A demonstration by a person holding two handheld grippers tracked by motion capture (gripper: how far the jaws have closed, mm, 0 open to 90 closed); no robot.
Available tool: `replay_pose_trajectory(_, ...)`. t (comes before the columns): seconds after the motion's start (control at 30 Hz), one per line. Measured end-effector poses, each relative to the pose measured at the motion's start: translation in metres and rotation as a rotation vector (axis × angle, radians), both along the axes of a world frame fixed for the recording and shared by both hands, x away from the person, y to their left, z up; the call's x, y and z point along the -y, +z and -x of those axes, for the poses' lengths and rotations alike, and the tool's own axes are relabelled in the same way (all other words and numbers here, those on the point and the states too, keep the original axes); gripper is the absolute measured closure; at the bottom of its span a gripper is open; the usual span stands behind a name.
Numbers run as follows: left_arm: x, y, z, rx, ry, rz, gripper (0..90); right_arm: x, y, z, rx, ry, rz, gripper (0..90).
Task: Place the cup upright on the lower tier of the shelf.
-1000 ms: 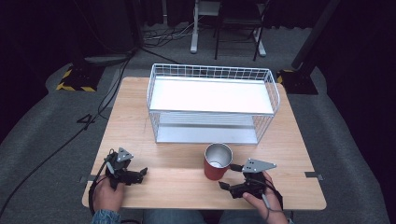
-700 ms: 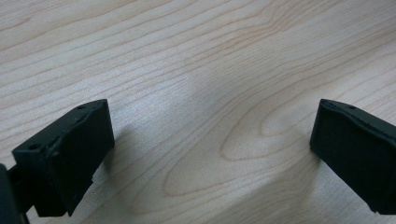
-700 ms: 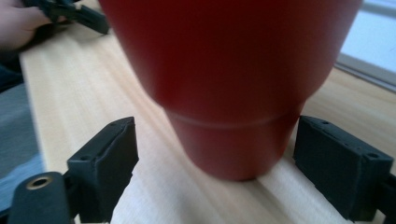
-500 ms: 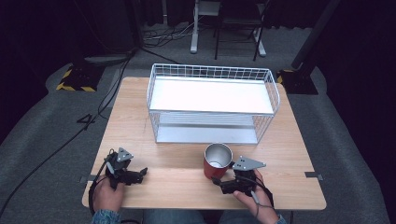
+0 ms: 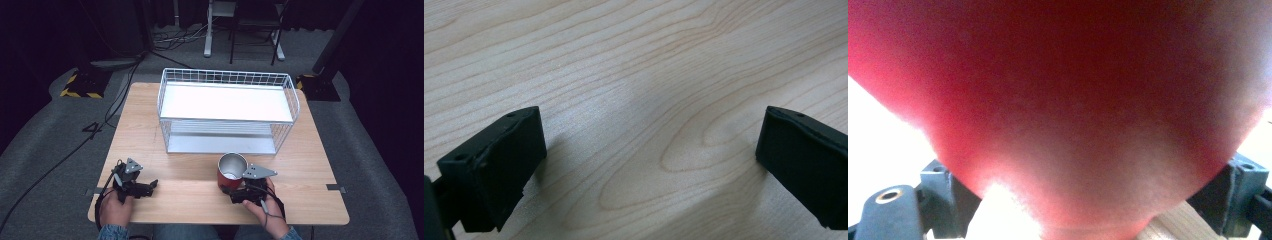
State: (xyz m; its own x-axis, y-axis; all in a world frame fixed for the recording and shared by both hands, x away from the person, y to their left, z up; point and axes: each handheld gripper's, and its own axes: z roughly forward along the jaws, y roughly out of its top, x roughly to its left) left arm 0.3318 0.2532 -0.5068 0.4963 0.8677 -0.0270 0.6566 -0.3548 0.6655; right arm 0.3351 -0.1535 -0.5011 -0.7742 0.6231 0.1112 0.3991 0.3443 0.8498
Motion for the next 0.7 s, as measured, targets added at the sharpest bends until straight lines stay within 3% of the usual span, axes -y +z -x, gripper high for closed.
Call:
replay_pose_trajectory(0.23,0.0000,0.0000,0.0000,0.000,0.000,0.000,0.1,0.0014,-0.0003,-0.0005,0.008,0.019,0.004,15.0)
replay_pose_trajectory(0.7,-0.0001,0.0001,0.0000,-0.001,-0.001,-0.001,0.1,-0.0006,0.0006,0.0027,0.043,-0.004,0.028,16.7)
